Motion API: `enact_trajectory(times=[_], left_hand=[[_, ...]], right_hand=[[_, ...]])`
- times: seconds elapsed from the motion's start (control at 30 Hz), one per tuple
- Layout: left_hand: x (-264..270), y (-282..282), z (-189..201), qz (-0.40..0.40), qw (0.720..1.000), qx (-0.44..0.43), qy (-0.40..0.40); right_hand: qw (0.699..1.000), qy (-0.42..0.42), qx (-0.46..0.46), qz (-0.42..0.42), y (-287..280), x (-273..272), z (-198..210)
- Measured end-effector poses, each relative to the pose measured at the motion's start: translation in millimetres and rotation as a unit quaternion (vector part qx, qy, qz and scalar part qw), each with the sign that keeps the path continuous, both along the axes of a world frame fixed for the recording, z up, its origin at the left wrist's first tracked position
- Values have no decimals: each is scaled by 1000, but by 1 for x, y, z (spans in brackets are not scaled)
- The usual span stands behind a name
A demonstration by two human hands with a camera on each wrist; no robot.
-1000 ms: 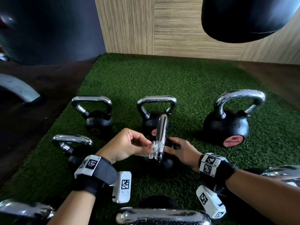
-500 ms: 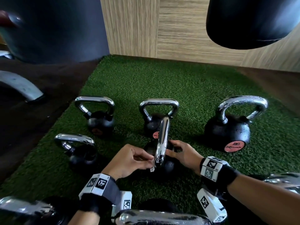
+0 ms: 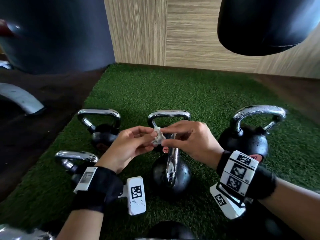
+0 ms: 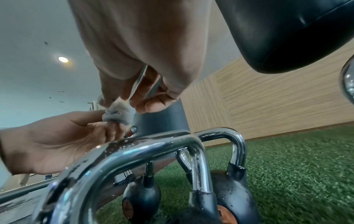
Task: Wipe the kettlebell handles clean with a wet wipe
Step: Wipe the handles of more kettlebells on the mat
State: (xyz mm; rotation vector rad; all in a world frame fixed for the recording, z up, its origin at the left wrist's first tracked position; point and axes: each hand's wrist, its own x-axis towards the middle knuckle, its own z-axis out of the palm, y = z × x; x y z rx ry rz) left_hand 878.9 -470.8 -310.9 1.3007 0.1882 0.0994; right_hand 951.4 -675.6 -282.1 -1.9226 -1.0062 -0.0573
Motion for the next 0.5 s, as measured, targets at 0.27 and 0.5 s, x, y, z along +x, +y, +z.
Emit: enact_trajectory(times=[0.27,0.5], left_hand=[[1,-11,-3,-17,1000,-15,-9],[4,-6,-31,-49,982,183,23]], right_hand=[[999,25,18,-40,0,-1,-16],[988,119,30,-91,-18,22,-24]])
